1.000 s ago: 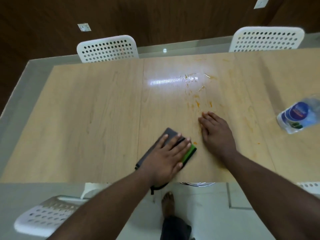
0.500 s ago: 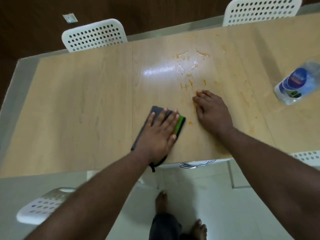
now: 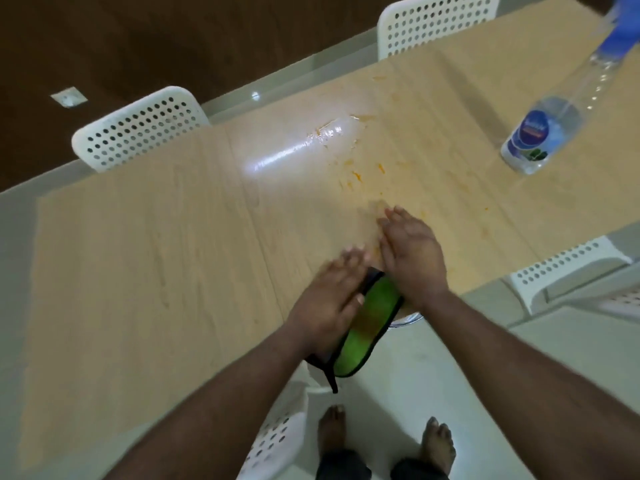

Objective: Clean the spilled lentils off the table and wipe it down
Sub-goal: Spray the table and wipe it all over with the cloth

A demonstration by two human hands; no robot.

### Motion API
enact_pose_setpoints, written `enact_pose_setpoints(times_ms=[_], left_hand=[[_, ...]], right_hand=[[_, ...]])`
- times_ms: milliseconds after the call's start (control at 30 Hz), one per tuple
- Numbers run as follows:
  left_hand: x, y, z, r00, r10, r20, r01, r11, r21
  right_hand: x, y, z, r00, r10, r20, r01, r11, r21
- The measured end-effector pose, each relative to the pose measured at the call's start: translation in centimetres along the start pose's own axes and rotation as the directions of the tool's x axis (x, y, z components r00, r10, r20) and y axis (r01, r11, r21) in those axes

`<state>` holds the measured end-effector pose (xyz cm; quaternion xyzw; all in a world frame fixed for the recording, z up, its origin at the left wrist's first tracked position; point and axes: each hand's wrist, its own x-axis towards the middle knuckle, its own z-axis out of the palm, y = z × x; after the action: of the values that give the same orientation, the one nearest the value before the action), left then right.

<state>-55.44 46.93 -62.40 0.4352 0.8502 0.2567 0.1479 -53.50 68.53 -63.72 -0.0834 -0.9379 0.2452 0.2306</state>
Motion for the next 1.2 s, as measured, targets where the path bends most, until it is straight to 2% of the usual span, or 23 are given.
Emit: enact_pose_setpoints(times_ms=[67, 133, 233, 333, 467, 600, 667, 833, 933, 1067, 1133, 1200], left_hand=[[0.9, -2.3, -1.6, 0.987, -0.132, -0.086, 0.132, 0.991, -0.012], [2.2, -4.2, -3.0, 0.972, -0.220, -0.087, 0.221, 0.975, 0.000], [4.0, -5.8, -3.3, 0.978, -0.200, -0.065, 0.204, 0.977, 0.058], [5.3, -5.9, -1.6, 0.970, -0.216, -0.115, 0.230, 0.965, 0.125], [5.0, -5.9, -0.1, 0.955, -0.224, -0.194, 0.272, 0.923, 0.271], [5.2, -5.3, 0.1, 0.953, -0.222, -0.205, 0.284, 0.888, 0.361], [5.3, -5.1, 0.0, 0.950, -0.226, -0.217, 0.295, 0.875, 0.383], [5.6, -5.3, 0.5, 0.944, -0.224, -0.243, 0.312, 0.850, 0.425], [5.5, -5.1, 0.5, 0.943, -0.225, -0.246, 0.314, 0.847, 0.429], [5.8, -4.8, 0.1, 0.941, -0.241, -0.239, 0.325, 0.843, 0.428], [5.7, -4.8, 0.1, 0.940, -0.250, -0.232, 0.330, 0.840, 0.432], [5.7, -4.9, 0.2, 0.942, -0.242, -0.231, 0.322, 0.843, 0.430]], right_hand=[[-4.1, -4.0, -0.1, 0.999, 0.031, 0.019, -0.031, 0.999, -0.009], [-7.7, -7.9, 0.8, 0.990, 0.055, 0.128, -0.046, 0.996, -0.076], [-10.6, -12.7, 3.0, 0.926, 0.295, 0.235, -0.254, 0.949, -0.187], [-10.5, -15.0, 4.9, 0.856, 0.485, 0.179, -0.427, 0.858, -0.285], [-9.4, -15.9, 5.9, 0.759, 0.651, 0.018, -0.622, 0.732, -0.278], [-10.1, -15.9, 5.0, 0.710, 0.705, -0.011, -0.675, 0.675, -0.297], [-9.6, -14.3, 4.3, 0.668, 0.744, -0.034, -0.716, 0.629, -0.303], [-5.4, -7.1, 3.3, 0.506, 0.840, -0.197, -0.843, 0.433, -0.318], [-5.7, -8.3, 3.7, 0.499, 0.841, -0.208, -0.845, 0.420, -0.330], [-8.0, -13.7, 4.6, 0.552, 0.825, -0.121, -0.806, 0.491, -0.330], [-8.0, -13.6, 4.3, 0.564, 0.820, -0.097, -0.798, 0.510, -0.322], [-6.9, -10.9, 3.5, 0.549, 0.824, -0.137, -0.812, 0.488, -0.320]])
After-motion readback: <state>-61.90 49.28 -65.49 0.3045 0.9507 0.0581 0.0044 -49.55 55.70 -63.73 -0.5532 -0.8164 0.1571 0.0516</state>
